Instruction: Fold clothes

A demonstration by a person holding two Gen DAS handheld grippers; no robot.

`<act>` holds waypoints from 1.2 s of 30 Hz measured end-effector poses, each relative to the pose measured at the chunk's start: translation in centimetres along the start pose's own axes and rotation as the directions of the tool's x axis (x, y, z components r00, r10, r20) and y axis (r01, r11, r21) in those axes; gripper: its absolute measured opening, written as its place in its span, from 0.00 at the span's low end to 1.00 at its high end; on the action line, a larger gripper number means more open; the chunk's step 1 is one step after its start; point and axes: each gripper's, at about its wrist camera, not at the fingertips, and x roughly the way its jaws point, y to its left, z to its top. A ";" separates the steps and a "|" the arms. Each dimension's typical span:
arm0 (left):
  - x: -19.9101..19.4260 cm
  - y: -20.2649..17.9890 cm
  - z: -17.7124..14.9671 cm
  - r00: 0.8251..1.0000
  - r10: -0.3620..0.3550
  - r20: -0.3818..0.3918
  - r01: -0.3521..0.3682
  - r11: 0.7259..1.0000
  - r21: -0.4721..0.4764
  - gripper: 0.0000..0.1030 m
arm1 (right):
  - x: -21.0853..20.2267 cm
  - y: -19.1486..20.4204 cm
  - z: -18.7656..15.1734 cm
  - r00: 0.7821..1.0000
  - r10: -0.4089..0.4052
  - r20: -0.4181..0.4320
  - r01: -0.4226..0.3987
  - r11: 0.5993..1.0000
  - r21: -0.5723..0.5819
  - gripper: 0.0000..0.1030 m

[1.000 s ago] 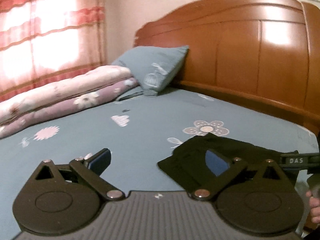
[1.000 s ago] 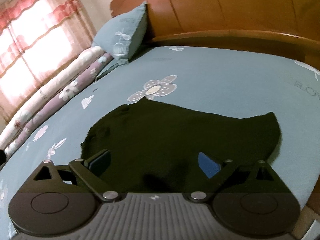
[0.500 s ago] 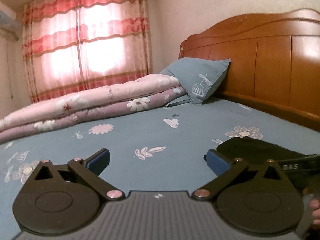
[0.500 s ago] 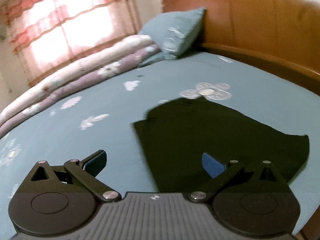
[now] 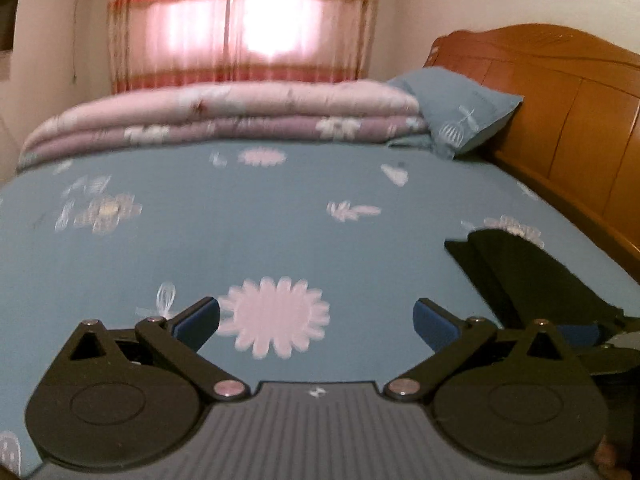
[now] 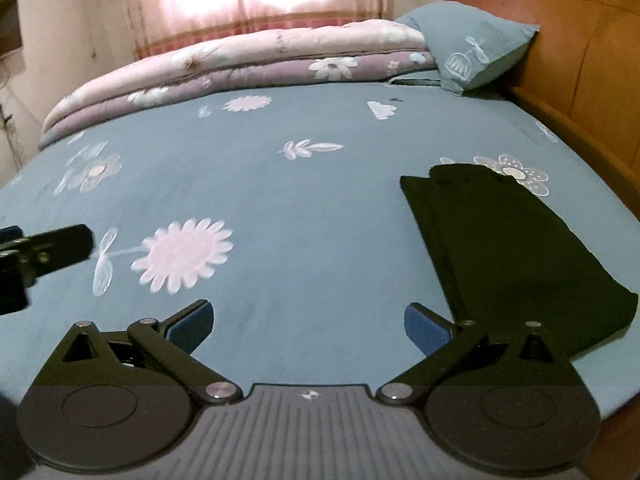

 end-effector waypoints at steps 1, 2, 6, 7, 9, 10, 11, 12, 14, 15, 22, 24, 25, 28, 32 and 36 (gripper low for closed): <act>-0.1 0.3 -0.4 1.000 0.002 -0.016 -0.002 1.000 -0.016 0.99 | -0.3 0.1 -0.5 1.000 -0.001 -0.009 0.001 1.000 -0.003 1.00; -0.1 0.6 -0.8 0.999 -0.002 -0.034 0.001 1.000 -0.028 0.99 | -0.6 0.1 -1.0 1.000 -0.001 -0.019 0.001 1.000 -0.002 1.00; 0.0 1.3 -2.1 0.992 -0.001 -0.124 -0.005 0.999 -0.047 0.99 | -1.1 -0.2 -2.3 0.997 -0.025 -0.071 0.026 0.999 0.024 1.00; 0.0 1.5 -2.4 0.990 -0.003 -0.141 -0.005 0.999 -0.051 0.99 | -1.2 -0.2 -2.5 0.997 -0.027 -0.078 0.029 0.999 0.026 1.00; 0.0 1.7 -2.8 0.986 -0.009 -0.169 -0.001 0.998 -0.059 0.99 | -1.5 -0.2 -3.0 0.996 -0.030 -0.090 0.033 0.999 0.032 1.00; -0.1 1.8 -2.9 0.984 -0.012 -0.179 0.001 0.998 -0.062 0.99 | -1.6 -0.3 -3.0 0.996 -0.030 -0.087 0.033 0.999 0.037 1.00; -0.2 1.9 -2.9 0.982 -0.018 -0.188 0.005 0.998 -0.066 0.99 | -1.7 -0.4 -3.1 0.996 -0.030 -0.084 0.034 0.999 0.043 1.00; -0.3 2.0 -3.0 0.981 -0.023 -0.194 0.009 0.997 -0.073 0.99 | -1.9 -0.4 -3.2 0.996 -0.031 -0.082 0.035 0.998 0.048 1.00; -0.5 2.2 -3.1 0.980 -0.027 -0.198 0.010 0.996 -0.089 0.99 | -2.3 -0.5 -3.2 0.997 -0.034 -0.071 0.038 0.998 0.056 1.00; -0.6 2.4 -3.3 0.979 -0.025 -0.201 0.006 0.996 -0.093 0.99 | -2.5 -0.5 -3.2 0.997 -0.035 -0.069 0.039 0.998 0.051 1.00; -0.5 2.8 -4.1 0.967 -0.008 -0.254 -0.017 0.995 -0.098 0.99 | -2.5 -0.5 -3.5 0.995 -0.047 -0.087 0.049 0.999 0.015 1.00; -0.4 2.8 -4.3 0.964 -0.006 -0.266 -0.020 0.995 -0.094 0.99 | -2.6 -0.5 -3.6 0.994 -0.042 -0.099 0.044 0.999 0.015 1.00; -0.4 2.8 -4.4 0.963 -0.006 -0.271 -0.020 0.996 -0.092 0.99 | -2.6 -0.5 -3.7 0.994 -0.040 -0.105 0.042 0.999 0.016 1.00; -0.2 2.8 -4.7 0.957 -0.008 -0.288 -0.020 0.996 -0.092 0.99 | -2.6 -0.4 -3.7 0.992 -0.040 -0.118 0.042 0.999 0.009 1.00; -0.2 2.9 -4.9 0.954 -0.005 -0.301 -0.024 0.995 -0.093 0.99 | -2.5 -0.3 -3.9 0.990 -0.042 -0.134 0.042 0.999 -0.001 1.00; -0.3 2.9 -4.9 0.952 -0.008 -0.307 -0.022 0.995 -0.093 0.99 | -2.3 -0.2 -4.0 0.987 -0.042 -0.156 0.041 0.999 -0.010 1.00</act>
